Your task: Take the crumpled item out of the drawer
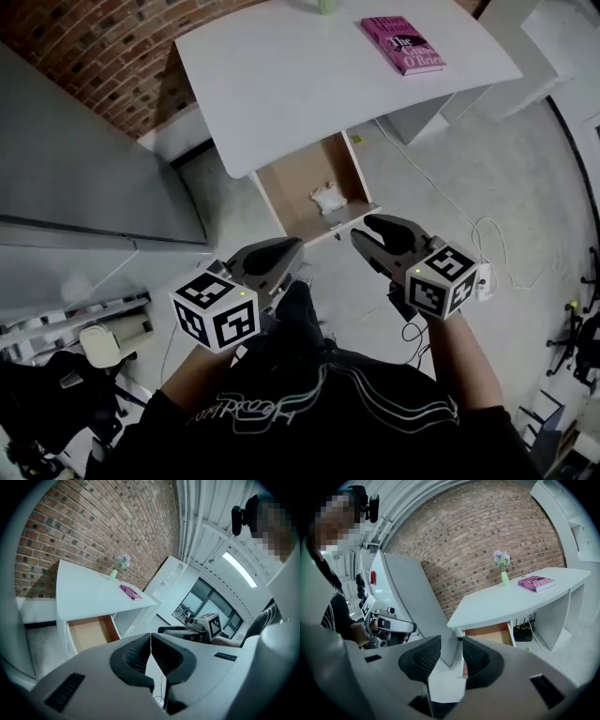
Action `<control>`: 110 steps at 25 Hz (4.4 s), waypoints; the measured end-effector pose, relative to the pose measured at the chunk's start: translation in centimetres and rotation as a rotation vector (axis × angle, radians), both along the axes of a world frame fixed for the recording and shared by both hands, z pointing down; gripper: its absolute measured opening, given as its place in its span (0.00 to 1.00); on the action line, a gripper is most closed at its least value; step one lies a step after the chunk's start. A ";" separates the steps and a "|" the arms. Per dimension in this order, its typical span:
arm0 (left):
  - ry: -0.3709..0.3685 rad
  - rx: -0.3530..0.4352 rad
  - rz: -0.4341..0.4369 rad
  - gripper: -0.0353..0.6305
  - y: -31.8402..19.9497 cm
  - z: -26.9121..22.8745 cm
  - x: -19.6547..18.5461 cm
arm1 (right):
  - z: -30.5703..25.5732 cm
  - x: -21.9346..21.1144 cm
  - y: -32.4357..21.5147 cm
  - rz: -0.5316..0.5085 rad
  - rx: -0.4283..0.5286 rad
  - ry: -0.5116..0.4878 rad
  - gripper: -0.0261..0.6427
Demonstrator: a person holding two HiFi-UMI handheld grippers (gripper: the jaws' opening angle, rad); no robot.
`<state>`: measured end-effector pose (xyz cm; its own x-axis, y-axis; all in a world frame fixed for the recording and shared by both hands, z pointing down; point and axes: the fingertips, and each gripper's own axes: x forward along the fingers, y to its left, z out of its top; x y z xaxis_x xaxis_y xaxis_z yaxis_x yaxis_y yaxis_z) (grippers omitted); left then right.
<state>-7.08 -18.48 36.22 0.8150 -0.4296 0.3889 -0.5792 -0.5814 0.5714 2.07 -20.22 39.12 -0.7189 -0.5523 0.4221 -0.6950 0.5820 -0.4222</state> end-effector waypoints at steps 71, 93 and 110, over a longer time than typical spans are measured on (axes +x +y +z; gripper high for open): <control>-0.046 -0.212 -0.143 0.09 -12.7 25.6 -3.7 | 41.9 -0.4 -17.8 -0.291 -0.571 0.719 0.12; -0.043 -0.021 -0.100 0.09 -5.5 9.4 0.1 | 15.4 1.7 -11.5 -0.055 -0.218 0.439 0.12; 0.012 0.211 -0.037 0.09 6.6 -9.3 4.8 | -9.8 5.1 4.7 -0.011 0.167 0.188 0.12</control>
<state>-2.26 -11.86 26.96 0.8012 -0.5302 0.2773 -0.5961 -0.6674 0.4464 7.14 -15.53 29.37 -0.6428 -0.6180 0.4527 -0.7454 0.6409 -0.1835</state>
